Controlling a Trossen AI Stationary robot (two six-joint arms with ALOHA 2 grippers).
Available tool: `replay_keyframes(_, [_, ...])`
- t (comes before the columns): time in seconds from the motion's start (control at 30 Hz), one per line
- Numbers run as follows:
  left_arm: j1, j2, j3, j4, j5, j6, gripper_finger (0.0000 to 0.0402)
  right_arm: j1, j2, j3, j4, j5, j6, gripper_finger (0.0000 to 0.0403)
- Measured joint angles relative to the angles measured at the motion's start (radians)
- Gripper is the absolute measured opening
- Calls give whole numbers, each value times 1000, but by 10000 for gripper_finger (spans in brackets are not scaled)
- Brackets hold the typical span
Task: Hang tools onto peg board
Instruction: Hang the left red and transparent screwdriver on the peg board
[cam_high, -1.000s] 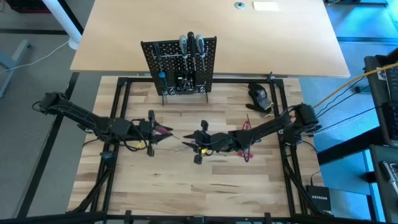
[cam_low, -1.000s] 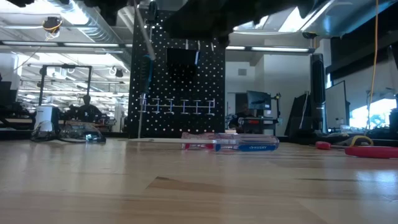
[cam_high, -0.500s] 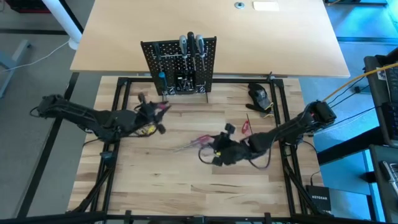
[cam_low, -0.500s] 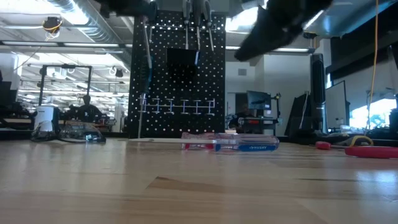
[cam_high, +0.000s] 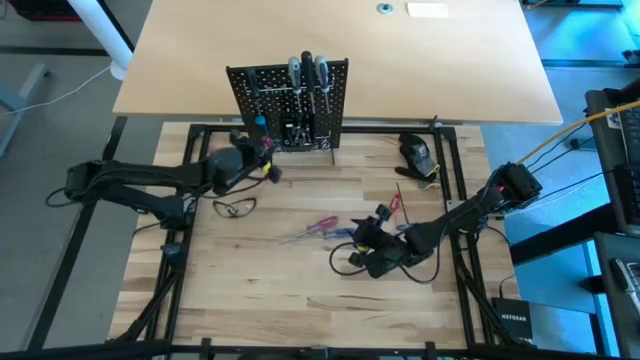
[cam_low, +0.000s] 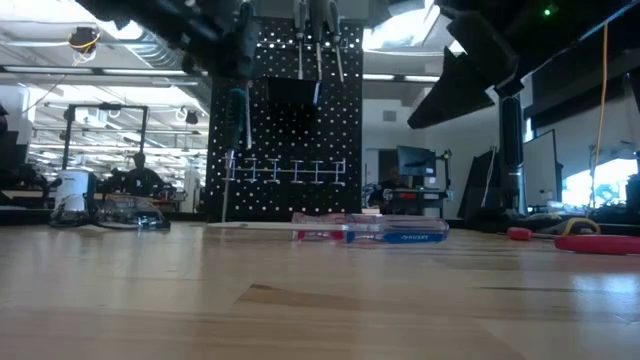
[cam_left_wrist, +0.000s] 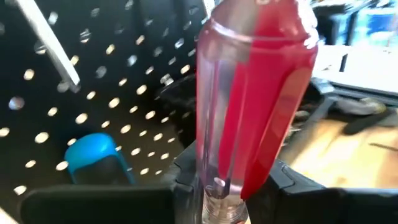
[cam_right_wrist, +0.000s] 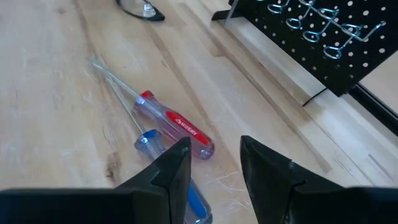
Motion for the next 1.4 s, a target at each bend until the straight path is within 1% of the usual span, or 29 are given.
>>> replay_keyframes(0.2, [52,65,0,72,1,23,75,0,0,0,22,9,0,140])
replay_keyframes(0.37, [81,101,1,76,-1,27,68,0,0,0,25,9,-1,140])
replay_keyframes(0.5, [100,126,-1,90,0,14,75,0,0,0,26,9,-1,140])
replay_keyframes(0.57, [108,135,-12,126,-7,23,76,0,0,0,26,9,-1,140])
replay_keyframes(0.77, [122,139,-53,155,-9,-2,68,0,0,0,26,6,-1,140])
replay_keyframes(0.93, [131,139,-81,174,-9,-45,79,0,0,0,26,6,-1,140])
replay_keyframes(1.13, [170,139,-82,171,89,-76,70,0,1,0,32,6,-1,140])
replay_keyframes(1.23, [187,139,-82,168,104,-83,71,0,1,0,34,6,-1,140])
replay_keyframes(1.4, [206,150,-82,171,125,-99,84,0,1,0,34,6,-2,140])
